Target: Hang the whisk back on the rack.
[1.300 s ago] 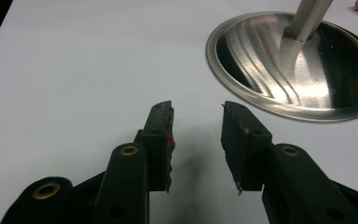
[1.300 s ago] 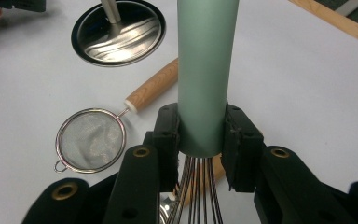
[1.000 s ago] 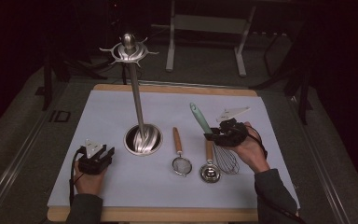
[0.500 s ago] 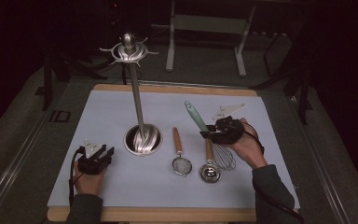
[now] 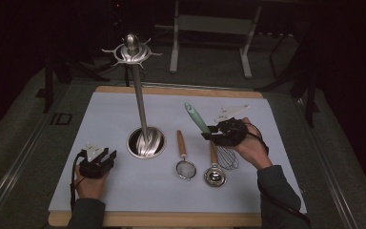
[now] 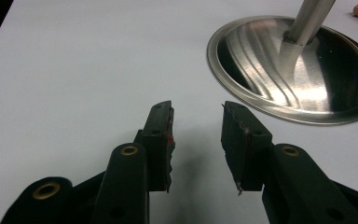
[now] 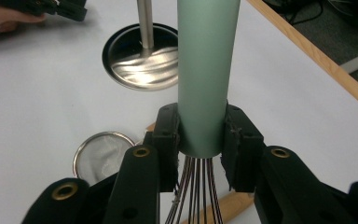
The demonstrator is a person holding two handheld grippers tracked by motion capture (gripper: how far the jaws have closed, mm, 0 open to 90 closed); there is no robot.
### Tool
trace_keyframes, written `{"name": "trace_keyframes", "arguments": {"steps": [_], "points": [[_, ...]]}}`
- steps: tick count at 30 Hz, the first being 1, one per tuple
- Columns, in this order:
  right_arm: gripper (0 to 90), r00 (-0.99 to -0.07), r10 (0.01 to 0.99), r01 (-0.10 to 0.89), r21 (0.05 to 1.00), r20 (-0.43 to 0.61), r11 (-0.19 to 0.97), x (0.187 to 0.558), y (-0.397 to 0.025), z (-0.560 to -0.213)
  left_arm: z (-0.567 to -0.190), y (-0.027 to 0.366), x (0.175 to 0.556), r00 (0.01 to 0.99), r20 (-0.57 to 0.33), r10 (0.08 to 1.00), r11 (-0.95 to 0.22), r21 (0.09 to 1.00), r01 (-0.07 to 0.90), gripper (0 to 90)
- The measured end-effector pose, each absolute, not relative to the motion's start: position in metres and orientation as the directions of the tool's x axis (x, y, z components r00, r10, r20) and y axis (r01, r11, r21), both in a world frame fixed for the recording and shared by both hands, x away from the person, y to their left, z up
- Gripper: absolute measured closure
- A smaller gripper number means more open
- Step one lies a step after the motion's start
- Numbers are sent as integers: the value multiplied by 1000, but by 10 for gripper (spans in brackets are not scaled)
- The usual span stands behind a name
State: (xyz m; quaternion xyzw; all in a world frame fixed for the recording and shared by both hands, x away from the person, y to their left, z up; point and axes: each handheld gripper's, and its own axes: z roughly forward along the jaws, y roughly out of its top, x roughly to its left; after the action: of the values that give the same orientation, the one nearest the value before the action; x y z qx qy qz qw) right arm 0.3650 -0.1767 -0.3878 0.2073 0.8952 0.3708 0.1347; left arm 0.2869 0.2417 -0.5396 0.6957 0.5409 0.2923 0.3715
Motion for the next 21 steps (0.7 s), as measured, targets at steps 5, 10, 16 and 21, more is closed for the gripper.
{"name": "trace_keyframes", "arguments": {"steps": [5, 10, 16, 21], "points": [[690, -885, 456, 253, 722, -96, 644, 365, -172, -384, -540, 242, 287, 243, 4, 970, -137, 834, 535, 642], [690, -888, 448, 242, 724, -103, 646, 366, -168, -382, -540, 243, 287, 242, -3, 970, -131, 835, 534, 641], [690, -891, 440, 229, 727, -111, 648, 367, -161, -379, -540, 243, 287, 241, -6, 971, -127, 836, 533, 641], [691, -895, 431, 212, 736, -119, 643, 368, -157, -376, -539, 244, 287, 243, -11, 970, -123, 837, 533, 639]]}}
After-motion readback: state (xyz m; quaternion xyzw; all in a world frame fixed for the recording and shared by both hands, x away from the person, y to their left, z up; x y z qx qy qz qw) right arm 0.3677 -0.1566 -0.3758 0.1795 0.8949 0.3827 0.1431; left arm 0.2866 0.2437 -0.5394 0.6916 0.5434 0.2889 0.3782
